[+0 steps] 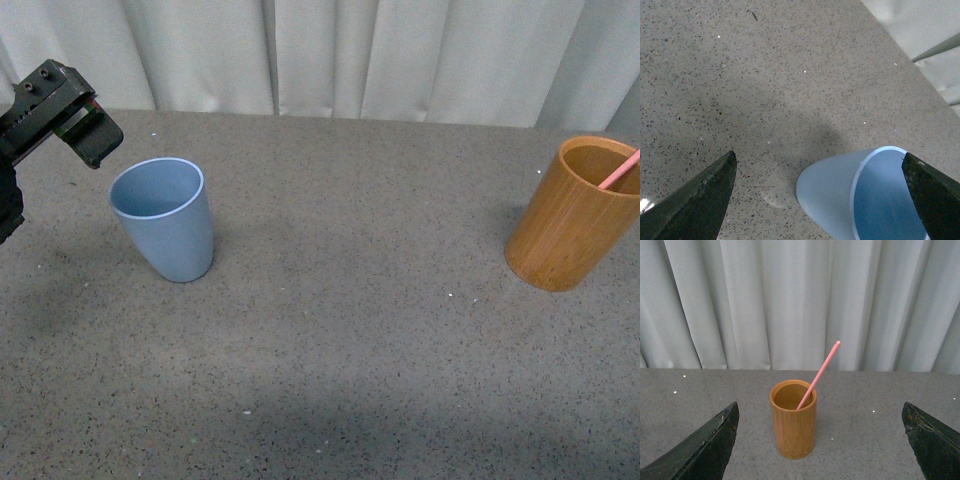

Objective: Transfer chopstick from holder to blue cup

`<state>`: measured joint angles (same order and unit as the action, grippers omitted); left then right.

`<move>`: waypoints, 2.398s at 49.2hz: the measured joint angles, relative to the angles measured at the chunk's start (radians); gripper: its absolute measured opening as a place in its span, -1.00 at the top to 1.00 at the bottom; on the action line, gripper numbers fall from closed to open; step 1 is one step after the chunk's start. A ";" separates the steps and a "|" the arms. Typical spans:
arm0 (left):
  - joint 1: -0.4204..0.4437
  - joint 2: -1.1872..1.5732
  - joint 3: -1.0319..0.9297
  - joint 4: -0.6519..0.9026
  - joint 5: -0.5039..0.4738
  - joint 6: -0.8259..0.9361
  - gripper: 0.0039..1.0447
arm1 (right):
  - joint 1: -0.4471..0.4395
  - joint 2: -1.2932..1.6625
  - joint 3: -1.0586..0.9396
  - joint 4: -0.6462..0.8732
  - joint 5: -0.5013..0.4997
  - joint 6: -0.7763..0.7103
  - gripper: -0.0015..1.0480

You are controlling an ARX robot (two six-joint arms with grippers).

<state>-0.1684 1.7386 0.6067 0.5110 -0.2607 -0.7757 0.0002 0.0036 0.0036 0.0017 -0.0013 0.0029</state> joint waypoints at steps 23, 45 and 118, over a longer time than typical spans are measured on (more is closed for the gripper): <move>0.005 0.095 0.044 -0.013 -0.014 0.002 -0.88 | 0.000 0.000 0.000 0.000 0.000 0.000 -0.81; -0.005 0.106 0.051 -0.006 -0.025 -0.010 -0.88 | 0.000 0.000 0.000 0.000 0.000 0.000 -0.81; -0.234 0.043 0.038 -0.007 0.039 0.031 0.93 | 0.000 0.000 0.000 0.000 0.000 0.000 -0.81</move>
<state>-0.4026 1.7817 0.6449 0.5037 -0.2222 -0.7444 0.0002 0.0040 0.0036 0.0017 -0.0013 0.0029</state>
